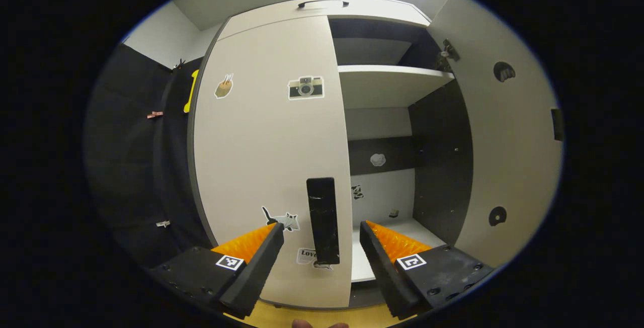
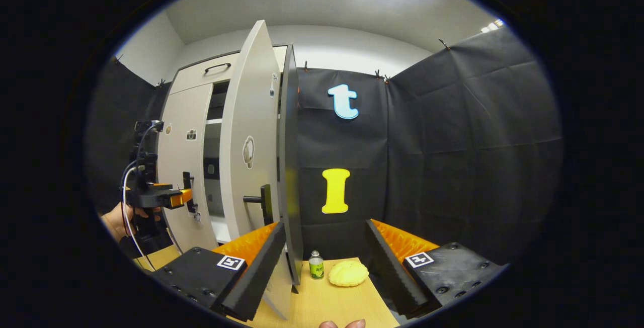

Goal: Open the right door of the double-door shoe cabinet with the right hand, and open the left door with the left hand.

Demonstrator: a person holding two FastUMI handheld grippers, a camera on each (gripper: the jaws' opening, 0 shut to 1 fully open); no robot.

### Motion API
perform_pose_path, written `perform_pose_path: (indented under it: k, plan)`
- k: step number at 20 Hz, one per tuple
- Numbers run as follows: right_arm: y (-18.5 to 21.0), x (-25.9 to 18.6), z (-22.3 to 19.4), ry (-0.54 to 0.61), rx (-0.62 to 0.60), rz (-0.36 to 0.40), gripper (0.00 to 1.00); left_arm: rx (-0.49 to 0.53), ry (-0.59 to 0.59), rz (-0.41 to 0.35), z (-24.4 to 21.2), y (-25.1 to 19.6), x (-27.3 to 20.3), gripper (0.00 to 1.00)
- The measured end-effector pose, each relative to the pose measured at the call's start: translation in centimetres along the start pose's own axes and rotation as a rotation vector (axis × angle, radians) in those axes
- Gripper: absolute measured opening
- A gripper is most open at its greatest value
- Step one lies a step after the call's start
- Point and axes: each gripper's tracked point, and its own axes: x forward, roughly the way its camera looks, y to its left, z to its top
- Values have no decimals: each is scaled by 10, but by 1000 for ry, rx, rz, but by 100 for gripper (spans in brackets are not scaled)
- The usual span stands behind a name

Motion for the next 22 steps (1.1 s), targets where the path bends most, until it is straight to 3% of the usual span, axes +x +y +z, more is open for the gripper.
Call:
perform_pose_path:
  k: [2,3,7,9,12,13,17,20,22]
  plan:
    - [-7,2,0,-1,-1,-6,95,2,24,22,-10,4,13,95]
    - [-9,3,-1,0,-1,-6,99,-2,25,28,-12,5,18,95]
    - [-16,6,-5,3,-9,-10,99,0,7,56,-14,10,32,88]
    - [-20,6,-3,-2,-9,-12,99,13,9,22,-16,3,39,77]
    - [-23,7,-5,-2,-16,-16,99,28,16,9,-18,-5,48,44]
    - [-25,5,-4,-2,-23,-17,99,25,8,12,-16,-5,44,38]
    - [-25,4,-7,12,-29,-16,99,-47,44,-11,-23,-6,45,32]
    - [-18,0,-3,8,-22,-6,100,-2,71,-13,-25,-6,44,22]
    - [-11,-1,-1,5,-29,7,99,-35,74,-31,-25,-6,39,18]
